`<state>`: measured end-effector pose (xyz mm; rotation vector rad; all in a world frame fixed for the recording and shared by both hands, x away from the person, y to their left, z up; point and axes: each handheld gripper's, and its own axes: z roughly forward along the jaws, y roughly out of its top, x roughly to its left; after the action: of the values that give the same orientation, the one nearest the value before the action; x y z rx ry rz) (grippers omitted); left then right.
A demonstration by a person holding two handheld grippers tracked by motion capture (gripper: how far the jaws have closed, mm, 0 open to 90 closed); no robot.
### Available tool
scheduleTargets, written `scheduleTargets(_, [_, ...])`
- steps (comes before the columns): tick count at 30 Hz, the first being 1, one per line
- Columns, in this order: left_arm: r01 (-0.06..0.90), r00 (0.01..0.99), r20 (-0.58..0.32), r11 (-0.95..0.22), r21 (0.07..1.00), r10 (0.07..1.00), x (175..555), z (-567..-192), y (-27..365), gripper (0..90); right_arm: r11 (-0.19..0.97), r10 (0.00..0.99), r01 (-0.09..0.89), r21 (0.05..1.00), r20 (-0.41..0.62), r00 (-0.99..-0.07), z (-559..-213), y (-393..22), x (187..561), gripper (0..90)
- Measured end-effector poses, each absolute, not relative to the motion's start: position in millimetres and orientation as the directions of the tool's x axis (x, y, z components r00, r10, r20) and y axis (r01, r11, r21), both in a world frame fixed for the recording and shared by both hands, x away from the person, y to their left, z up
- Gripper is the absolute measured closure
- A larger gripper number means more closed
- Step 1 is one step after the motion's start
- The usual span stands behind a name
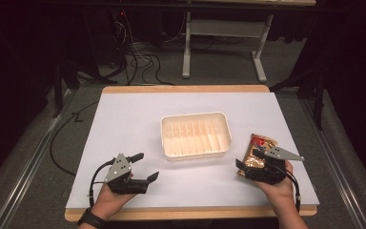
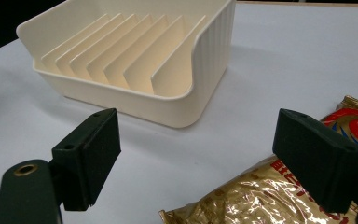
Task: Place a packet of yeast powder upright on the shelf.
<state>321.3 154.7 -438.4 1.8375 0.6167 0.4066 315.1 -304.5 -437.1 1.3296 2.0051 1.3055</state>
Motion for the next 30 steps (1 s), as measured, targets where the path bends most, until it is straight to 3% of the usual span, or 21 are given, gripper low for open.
scheduleTargets(17, [0.215,0.792,-0.020,-0.248,0.945,0.610,326,-437,150,16.7,0.095,0.889,0.510,0.855,0.157,-0.429,-436,-317,302,21.0])
scheduleTargets(30, [0.193,0.824,-0.021,-0.245,0.950,0.566,337,-435,125,16.7,0.085,0.916,0.555,0.827,0.154,-0.370,-445,-339,269,36.7])
